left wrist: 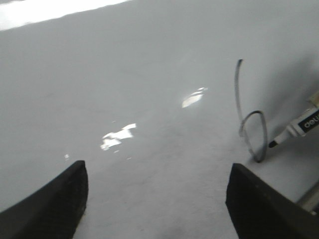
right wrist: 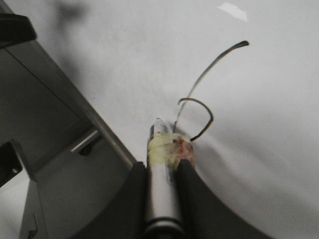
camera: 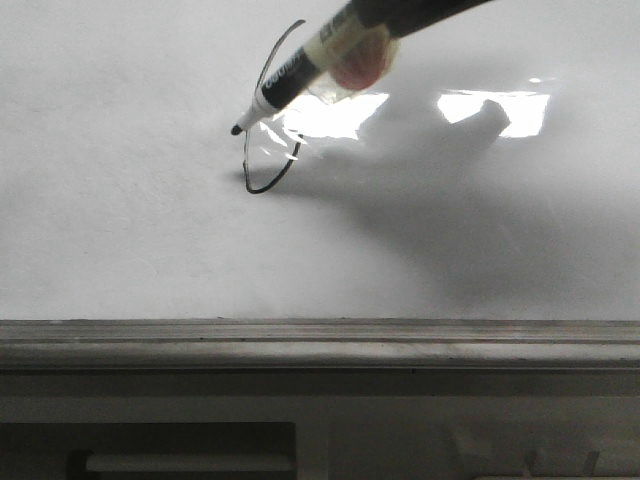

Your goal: Write number 6 on whiteboard

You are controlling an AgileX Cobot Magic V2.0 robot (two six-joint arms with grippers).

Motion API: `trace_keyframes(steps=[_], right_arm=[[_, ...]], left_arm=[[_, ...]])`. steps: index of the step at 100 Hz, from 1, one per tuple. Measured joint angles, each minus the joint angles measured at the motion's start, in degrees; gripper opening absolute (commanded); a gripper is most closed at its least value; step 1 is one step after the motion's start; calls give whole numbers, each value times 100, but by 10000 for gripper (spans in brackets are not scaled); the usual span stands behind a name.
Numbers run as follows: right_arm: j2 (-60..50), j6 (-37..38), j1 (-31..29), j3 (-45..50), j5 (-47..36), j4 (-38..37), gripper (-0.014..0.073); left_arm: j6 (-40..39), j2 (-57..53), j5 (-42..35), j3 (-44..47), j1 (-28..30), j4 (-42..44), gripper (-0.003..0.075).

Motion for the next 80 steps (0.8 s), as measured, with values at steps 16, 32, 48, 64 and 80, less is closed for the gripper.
trace_keyframes(steps=[16, 32, 48, 64, 80], right_arm=[[-253, 0, -51, -46, 544, -8, -43], [-263, 0, -55, -46, 581, -12, -44], [-263, 0, -55, -97, 647, -1, -44], [-263, 0, -64, -111, 790, 10, -44], [-263, 0, -64, -111, 817, 10, -44]], left_arm=[[936, 200, 252, -34, -775, -551, 478], [1146, 678, 229, -318, -1741, -627, 473], [1171, 1366, -69, -632, -2688, -648, 473], [1181, 2009, -416, -893, -3319, -648, 473], [1184, 2392, -538, -1098, -3497, -624, 421]])
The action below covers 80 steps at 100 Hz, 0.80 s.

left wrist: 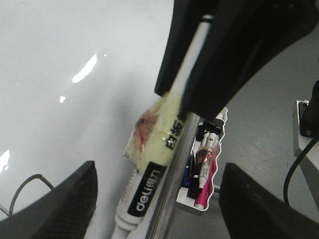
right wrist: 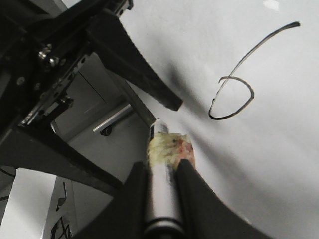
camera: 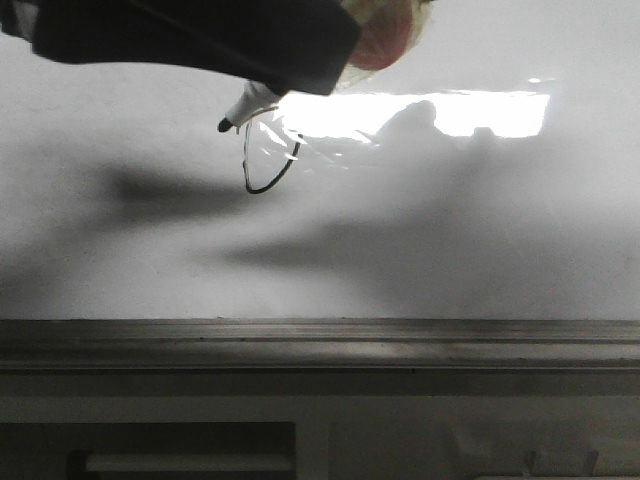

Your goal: Write number 6 on whiteboard

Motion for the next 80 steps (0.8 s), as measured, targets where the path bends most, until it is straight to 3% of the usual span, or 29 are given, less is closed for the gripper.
trace_keyframes(steps=[35, 80], right_arm=[[0, 0, 0, 0, 19, 12, -44], [10, 0, -13, 0, 8, 57, -45]], left_arm=[[10, 111, -149, -97, -9, 94, 156], [190, 111, -94, -97, -9, 197, 134]])
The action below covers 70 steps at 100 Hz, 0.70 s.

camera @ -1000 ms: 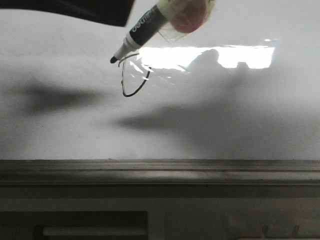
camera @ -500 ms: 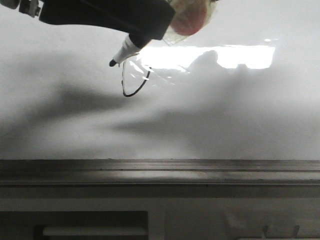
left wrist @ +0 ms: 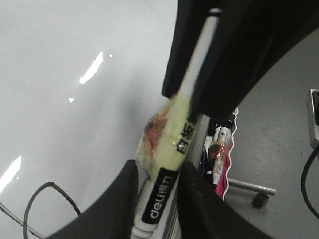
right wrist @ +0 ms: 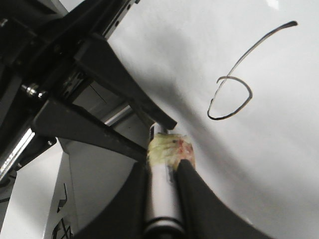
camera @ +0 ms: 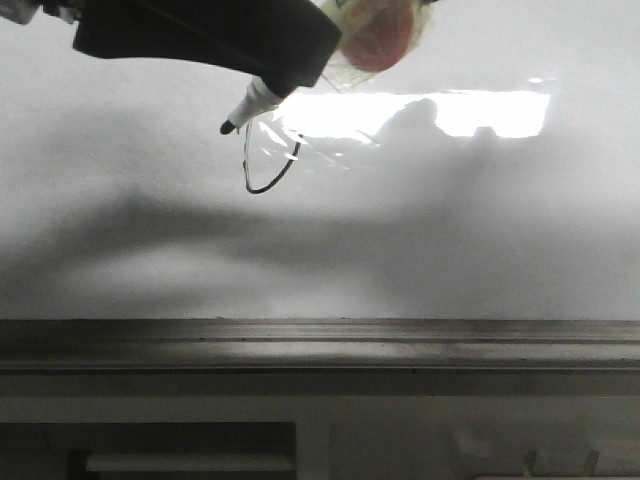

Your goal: Write number 6 on whiteboard

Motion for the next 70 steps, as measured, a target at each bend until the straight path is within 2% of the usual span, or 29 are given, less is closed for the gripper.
trace_keyframes(steps=[17, 21, 31, 37, 42, 47, 58, 64, 70], right_arm=[[0, 0, 0, 0, 0, 0, -45], [0, 0, 0, 0, 0, 0, -45], [0, 0, 0, 0, 0, 0, -43], [0, 0, 0, 0, 13, 11, -29], [0, 0, 0, 0, 24, 26, 23], [0, 0, 0, 0, 10, 41, 112], [0, 0, 0, 0, -39, 87, 385], [0, 0, 11, 0, -39, 107, 465], [0, 0, 11, 0, -49, 124, 495]], left_arm=[[75, 0, 0, 0, 0, 0, 127], [83, 0, 0, 0, 0, 0, 108], [168, 0, 43, 0, 0, 59, -13], [218, 0, 79, 0, -14, 108, -20], [229, 0, 95, 0, -21, 122, -20], [232, 0, 125, 0, -21, 122, -20], [208, 0, 92, 0, -21, 94, -20], [183, 0, 0, 0, -21, 73, -20], [158, 0, -89, 0, -21, 72, -20]])
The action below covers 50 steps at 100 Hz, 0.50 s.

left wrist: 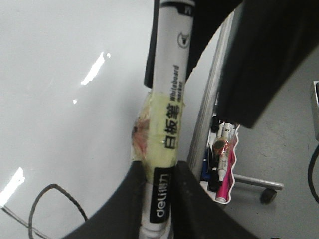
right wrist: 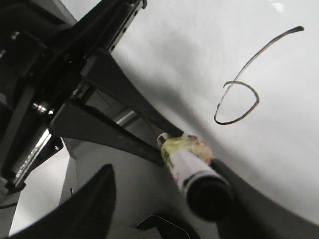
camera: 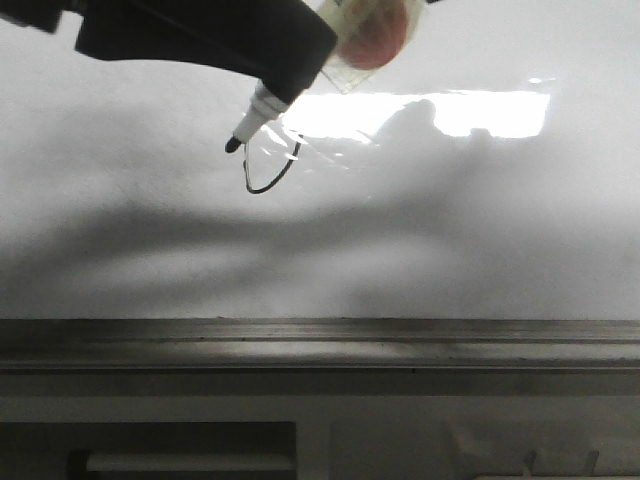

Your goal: Write number 6 on whiteboard

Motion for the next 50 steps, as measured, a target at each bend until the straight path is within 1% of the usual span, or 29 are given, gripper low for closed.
trace_keyframes(steps=[13, 22, 30, 40, 50], right_arm=[[-111, 0, -44, 0, -38, 0, 489], [-349, 0, -245, 0, -38, -56, 489], [-653, 0, -479, 80, -38, -152, 489], [-1098, 0, -830, 279, -38, -202, 489], [-1548, 0, -1067, 529, -93, -225, 489]], left_arm=[[-198, -49, -363, 0, 0, -32, -20], [-458, -253, -791, 100, 0, -71, -20], [-729, -569, -1236, 381, 0, -201, -20], [-915, -1174, -1874, 835, 0, -786, -20], [-976, -1783, -2652, 1262, 0, -1789, -20]])
